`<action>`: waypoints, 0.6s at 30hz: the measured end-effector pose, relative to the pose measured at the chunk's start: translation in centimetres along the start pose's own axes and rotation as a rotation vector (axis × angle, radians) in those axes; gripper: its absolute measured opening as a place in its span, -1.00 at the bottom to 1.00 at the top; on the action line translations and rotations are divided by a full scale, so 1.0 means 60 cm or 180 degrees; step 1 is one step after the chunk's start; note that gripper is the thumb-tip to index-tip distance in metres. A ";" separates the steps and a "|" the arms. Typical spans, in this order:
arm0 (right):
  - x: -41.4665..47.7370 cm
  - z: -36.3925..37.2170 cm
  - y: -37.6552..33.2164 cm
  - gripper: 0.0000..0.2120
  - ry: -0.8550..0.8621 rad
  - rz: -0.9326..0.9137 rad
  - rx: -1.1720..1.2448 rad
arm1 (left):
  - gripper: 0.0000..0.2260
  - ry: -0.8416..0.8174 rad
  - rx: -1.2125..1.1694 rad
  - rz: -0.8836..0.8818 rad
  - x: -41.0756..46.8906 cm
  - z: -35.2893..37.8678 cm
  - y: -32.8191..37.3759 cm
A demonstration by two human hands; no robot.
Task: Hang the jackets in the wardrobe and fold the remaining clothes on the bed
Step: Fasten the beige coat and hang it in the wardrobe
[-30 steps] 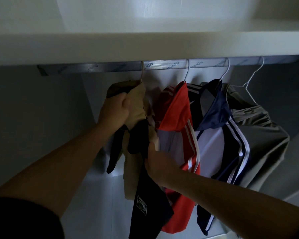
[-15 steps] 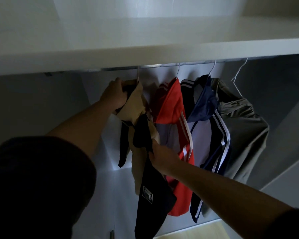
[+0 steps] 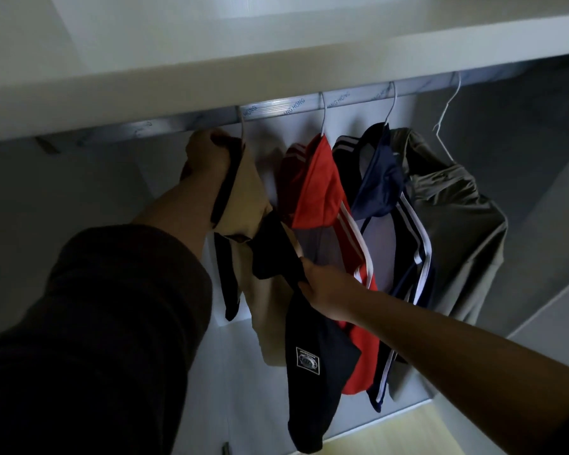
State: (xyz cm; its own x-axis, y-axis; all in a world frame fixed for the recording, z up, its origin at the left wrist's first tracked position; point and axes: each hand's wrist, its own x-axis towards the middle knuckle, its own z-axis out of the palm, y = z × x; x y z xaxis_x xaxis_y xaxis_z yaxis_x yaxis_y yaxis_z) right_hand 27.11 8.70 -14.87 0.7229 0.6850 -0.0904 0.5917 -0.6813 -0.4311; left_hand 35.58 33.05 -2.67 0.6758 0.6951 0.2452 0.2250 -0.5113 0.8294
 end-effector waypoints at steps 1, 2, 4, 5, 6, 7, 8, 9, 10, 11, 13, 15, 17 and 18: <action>0.000 0.000 0.001 -0.59 0.0009 0.0031 -0.0018 | -0.78 -0.0014 -0.0149 -0.0130 -0.004 0.003 -0.004; 0.001 0.001 0.001 -0.59 0.0006 0.0059 -0.0038 | -0.76 -0.0053 -0.0214 -0.0166 -0.012 0.006 -0.007; 0.001 0.005 -0.001 -0.59 -0.0014 0.0091 -0.0054 | -0.71 0.0019 -0.0170 -0.0062 -0.033 0.007 -0.013; 0.001 0.006 -0.002 -0.59 -0.0023 0.0095 -0.0045 | -0.67 0.0066 -0.0118 -0.0030 -0.044 0.006 -0.015; 0.001 0.007 -0.003 -0.58 -0.0022 0.0099 -0.0029 | -0.63 0.0070 -0.0058 -0.0062 -0.053 0.004 -0.017; 0.001 0.008 -0.004 -0.57 -0.0013 0.0097 -0.0013 | -0.61 0.0047 -0.0047 -0.0135 -0.065 0.001 -0.018; 0.000 0.009 -0.004 -0.56 -0.0002 0.0100 0.0010 | -0.62 0.0025 -0.0127 -0.0203 -0.079 -0.003 -0.019; -0.002 0.010 -0.004 -0.55 0.0019 0.0113 0.0038 | -0.65 0.0034 -0.0260 -0.0219 -0.094 -0.009 -0.021; -0.005 0.012 -0.004 -0.54 0.0053 0.0137 0.0063 | -0.68 0.0072 -0.0344 -0.0166 -0.112 -0.017 -0.022; -0.008 0.014 -0.005 -0.53 0.0109 0.0163 0.0100 | -0.70 0.0127 -0.0321 -0.0037 -0.134 -0.024 -0.023; -0.017 0.021 -0.011 -0.54 0.0265 0.0248 0.0287 | -0.66 0.0206 -0.0166 0.0327 -0.187 -0.032 -0.026; -0.029 0.035 -0.015 -0.56 0.0371 0.0456 0.0477 | -0.60 0.0360 0.0003 0.0670 -0.251 -0.036 -0.030; -0.046 0.051 -0.013 -0.59 0.0340 0.0801 0.0440 | -0.56 0.0618 0.0448 0.1097 -0.305 -0.031 -0.033; -0.054 0.059 -0.010 -0.62 0.0267 0.0975 0.0339 | -0.56 0.0563 0.0619 0.1207 -0.324 -0.025 -0.035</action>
State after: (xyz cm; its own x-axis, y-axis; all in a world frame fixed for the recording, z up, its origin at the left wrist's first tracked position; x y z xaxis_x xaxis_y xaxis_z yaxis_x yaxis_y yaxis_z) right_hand 23.18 7.80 -17.50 0.8909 0.4260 -0.1578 0.3050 -0.8184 -0.4870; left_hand 20.92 21.39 -8.44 0.6095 0.5075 0.6091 0.1238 -0.8198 0.5592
